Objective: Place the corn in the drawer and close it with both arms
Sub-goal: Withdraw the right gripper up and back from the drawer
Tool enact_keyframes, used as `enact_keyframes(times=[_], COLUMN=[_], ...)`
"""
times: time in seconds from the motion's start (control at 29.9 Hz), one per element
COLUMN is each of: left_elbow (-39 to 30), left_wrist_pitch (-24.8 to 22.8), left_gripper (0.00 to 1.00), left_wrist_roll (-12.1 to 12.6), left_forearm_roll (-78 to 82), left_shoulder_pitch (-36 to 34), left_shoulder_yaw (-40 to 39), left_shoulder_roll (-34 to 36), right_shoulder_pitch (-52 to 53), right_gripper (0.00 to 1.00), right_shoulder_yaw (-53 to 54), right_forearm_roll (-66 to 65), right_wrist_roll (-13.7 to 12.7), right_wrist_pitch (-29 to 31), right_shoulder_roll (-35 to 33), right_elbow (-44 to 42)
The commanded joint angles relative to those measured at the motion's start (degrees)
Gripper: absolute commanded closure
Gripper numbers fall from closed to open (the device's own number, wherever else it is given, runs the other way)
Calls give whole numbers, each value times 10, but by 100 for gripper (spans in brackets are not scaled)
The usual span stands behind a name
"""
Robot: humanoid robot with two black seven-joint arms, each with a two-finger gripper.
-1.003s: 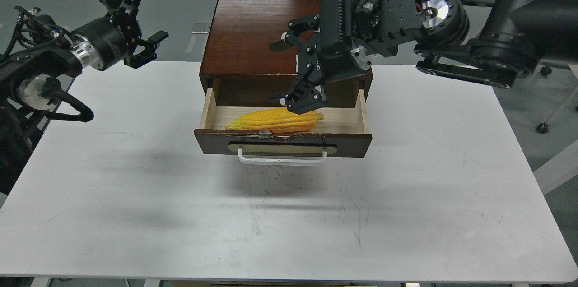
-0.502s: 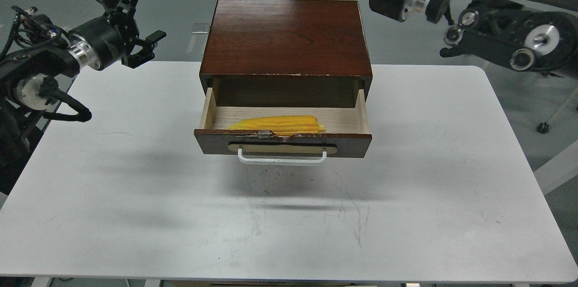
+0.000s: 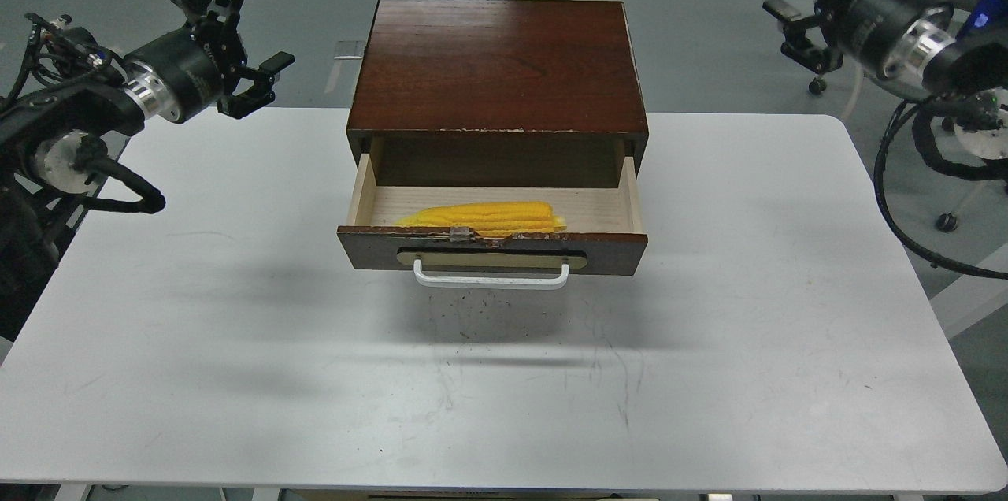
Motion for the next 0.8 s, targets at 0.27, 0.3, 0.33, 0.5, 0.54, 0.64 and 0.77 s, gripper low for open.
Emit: enact_keyframes(times=[0.27,0.3,0.33,0.5,0.54,0.64,0.77], left_elbow=[-1,-1,-1,-4,-4,-5,-26], left_wrist_pitch=[0,0,0,0,0,0,0], left_gripper=[0,0,0,0,0,0,0], left_wrist_roll=[-24,-31,-38,-56,-56,-56,-72], left_forearm_roll=[5,6,7,8,8,7,17], left_shoulder_pitch=[-3,-3,-3,-5,-4,-3,-3], left_shoulder_yaw=[1,3,4,7,8,8,8], left_shoulder_roll=[3,3,4,9,9,13,36], right_shoulder_pitch=[-72,-72,-72,-78,-77,-77,-78], right_gripper=[0,0,0,0,0,0,0], right_shoulder_yaw=[66,67,67,66,66,66,63], right_forearm_roll=[1,1,1,1,1,0,-3], right_wrist_roll=[-43,-42,-41,-39,-38,-28,-28], right_wrist_pitch=[17,17,17,17,16,13,13], right_shoulder_roll=[25,25,25,26,27,31,27], right_elbow=[-13,-13,-15,-17,-17,-17,-17])
